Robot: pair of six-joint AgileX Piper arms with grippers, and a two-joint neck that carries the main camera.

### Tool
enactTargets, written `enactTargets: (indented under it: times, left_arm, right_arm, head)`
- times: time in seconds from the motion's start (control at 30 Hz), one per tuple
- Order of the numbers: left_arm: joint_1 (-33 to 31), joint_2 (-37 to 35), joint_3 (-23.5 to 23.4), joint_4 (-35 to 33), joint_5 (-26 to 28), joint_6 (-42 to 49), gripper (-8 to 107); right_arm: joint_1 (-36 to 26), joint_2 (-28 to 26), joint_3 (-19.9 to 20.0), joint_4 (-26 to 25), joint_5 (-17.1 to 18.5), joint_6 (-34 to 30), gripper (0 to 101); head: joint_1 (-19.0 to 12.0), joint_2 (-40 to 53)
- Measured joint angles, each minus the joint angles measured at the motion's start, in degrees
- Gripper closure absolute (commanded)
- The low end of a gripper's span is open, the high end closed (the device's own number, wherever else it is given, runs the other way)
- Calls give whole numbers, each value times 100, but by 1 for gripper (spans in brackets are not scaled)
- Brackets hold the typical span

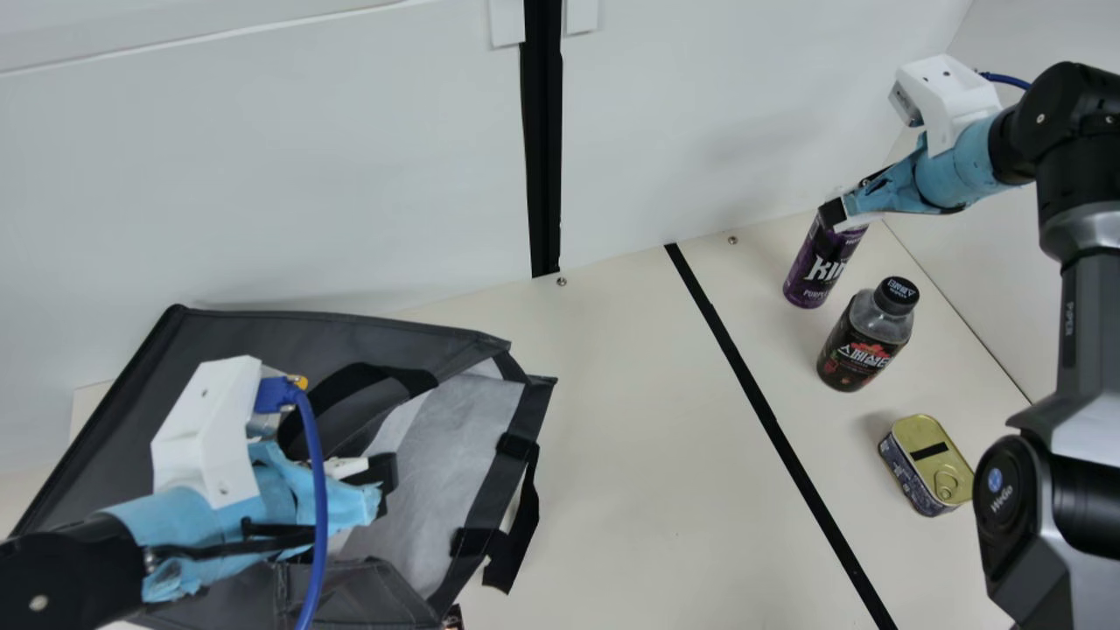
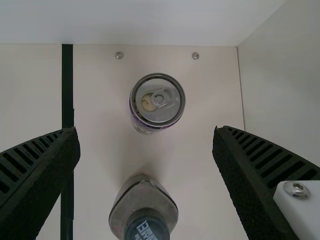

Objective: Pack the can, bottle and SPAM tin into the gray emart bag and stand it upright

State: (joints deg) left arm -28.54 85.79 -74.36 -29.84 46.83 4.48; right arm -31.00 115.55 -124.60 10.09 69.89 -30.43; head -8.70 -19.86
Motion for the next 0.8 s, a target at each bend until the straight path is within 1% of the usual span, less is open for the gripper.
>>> enactTargets:
  times: [0.3, 0.8]
  left_arm:
    - [0, 0, 0, 0, 0, 0, 107]
    - [0, 0, 0, 0, 0, 0, 107]
  right_arm:
    - [42, 550, -420, -15, -2, 17, 6]
    - [41, 1333, -935, 25, -4, -147, 6]
  head:
    - [-9, 0]
    - [-9, 0]
